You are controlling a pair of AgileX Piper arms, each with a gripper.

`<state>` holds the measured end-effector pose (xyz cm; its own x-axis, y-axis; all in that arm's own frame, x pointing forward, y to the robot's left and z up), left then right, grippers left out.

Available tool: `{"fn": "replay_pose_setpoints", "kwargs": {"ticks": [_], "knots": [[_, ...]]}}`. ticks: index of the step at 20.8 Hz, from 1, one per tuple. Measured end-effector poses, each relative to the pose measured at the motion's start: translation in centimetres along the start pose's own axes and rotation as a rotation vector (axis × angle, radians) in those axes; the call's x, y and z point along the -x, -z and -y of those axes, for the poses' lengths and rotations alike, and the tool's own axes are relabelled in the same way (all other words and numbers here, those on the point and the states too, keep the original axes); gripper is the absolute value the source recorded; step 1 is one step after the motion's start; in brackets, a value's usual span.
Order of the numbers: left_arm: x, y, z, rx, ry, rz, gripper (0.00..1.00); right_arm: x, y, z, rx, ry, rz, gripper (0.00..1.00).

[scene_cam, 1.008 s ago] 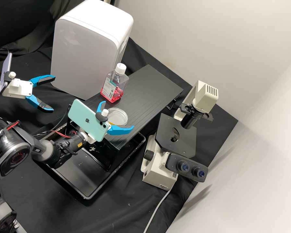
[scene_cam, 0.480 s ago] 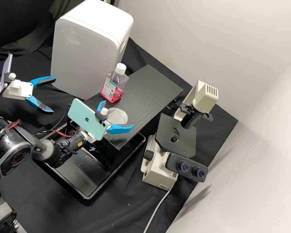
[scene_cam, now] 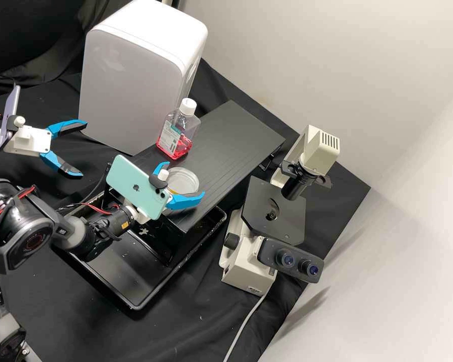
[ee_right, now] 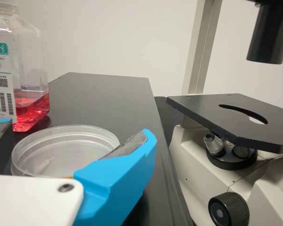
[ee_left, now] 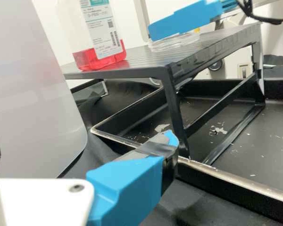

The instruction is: Remove the lid from the petri dish

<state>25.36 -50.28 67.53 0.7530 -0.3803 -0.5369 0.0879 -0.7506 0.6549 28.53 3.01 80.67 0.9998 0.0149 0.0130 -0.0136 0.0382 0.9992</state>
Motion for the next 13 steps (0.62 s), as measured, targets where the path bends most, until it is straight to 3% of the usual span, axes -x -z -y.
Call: {"fn": "replay_pose_setpoints", "kwargs": {"ticks": [3,5,13], "knots": [[-0.02,-0.11,0.0,0.0,0.0,0.004,1.0,0.0,0.0,0.0,-0.002,0.0,0.0,0.0],[-0.02,-0.11,0.0,-0.014,0.0,0.004,1.0,0.0,0.01,0.01,-0.002,0.001,-0.001,0.0],[-0.02,-0.11,0.0,-0.016,0.0,0.004,1.0,0.0,0.01,0.01,-0.002,0.001,-0.001,0.0]]}}
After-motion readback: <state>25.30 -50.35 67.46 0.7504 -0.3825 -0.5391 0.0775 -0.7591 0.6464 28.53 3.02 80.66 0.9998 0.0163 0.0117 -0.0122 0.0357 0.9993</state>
